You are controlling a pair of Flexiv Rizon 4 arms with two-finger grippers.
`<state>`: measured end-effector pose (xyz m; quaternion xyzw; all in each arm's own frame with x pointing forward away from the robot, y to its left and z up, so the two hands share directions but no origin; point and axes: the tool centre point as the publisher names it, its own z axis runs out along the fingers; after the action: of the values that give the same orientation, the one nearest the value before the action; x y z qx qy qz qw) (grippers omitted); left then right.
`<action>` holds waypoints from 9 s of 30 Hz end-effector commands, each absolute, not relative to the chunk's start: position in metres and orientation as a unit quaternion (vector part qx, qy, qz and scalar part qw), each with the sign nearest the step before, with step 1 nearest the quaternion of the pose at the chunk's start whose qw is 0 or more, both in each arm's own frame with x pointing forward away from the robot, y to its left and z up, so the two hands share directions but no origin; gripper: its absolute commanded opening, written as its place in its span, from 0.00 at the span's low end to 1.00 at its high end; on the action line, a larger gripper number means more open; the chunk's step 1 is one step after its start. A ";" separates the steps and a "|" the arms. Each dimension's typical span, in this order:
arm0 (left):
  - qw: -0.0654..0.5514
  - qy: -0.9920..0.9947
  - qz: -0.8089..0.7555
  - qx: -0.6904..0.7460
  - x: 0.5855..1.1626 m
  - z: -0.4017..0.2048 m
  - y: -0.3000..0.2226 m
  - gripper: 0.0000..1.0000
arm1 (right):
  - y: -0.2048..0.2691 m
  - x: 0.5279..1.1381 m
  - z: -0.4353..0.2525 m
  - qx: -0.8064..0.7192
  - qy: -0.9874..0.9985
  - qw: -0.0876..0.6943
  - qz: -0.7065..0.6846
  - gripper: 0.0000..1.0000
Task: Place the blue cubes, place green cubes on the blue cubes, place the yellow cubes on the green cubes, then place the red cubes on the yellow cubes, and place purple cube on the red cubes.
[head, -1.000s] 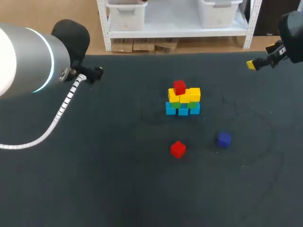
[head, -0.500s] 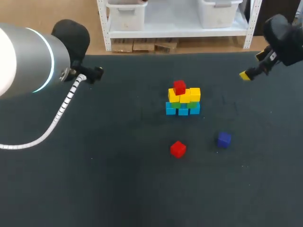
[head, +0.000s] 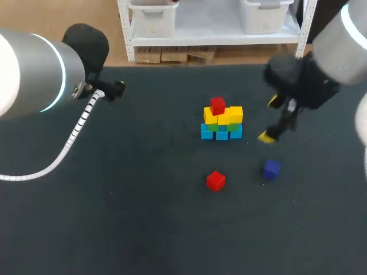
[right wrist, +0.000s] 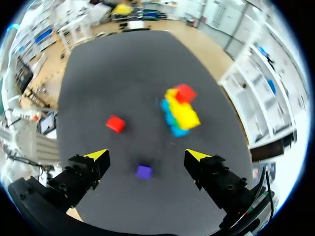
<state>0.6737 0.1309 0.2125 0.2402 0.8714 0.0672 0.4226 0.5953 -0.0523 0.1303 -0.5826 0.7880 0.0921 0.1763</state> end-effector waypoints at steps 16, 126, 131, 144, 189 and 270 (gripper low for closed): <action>0.421 0.872 0.066 0.242 0.675 0.213 0.132 1.00 | 0.008 0.556 0.091 -0.639 0.739 0.015 0.214 1.00; 0.421 0.872 0.066 0.242 0.675 0.213 0.132 1.00 | -0.014 0.611 0.092 -0.747 0.664 0.027 -0.021 0.00; 0.421 0.872 0.066 0.242 0.675 0.213 0.132 1.00 | -0.017 0.633 0.108 -0.731 0.679 0.044 -0.041 0.00; 0.421 0.872 0.066 0.242 0.675 0.213 0.132 1.00 | -0.019 0.695 0.115 -0.687 0.721 0.062 -0.059 0.00; 0.421 0.872 0.066 0.242 0.675 0.213 0.132 1.00 | -0.016 0.727 0.086 -0.670 0.740 0.030 -0.056 0.00; 0.421 0.872 0.066 0.242 0.675 0.213 0.132 1.00 | -0.081 0.621 0.063 -0.609 0.791 0.059 0.008 1.00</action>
<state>0.6737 0.1308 0.2125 0.2401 0.8714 0.0672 0.4225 0.6285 -0.0778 0.0669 -0.6099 0.7912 0.0065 0.0444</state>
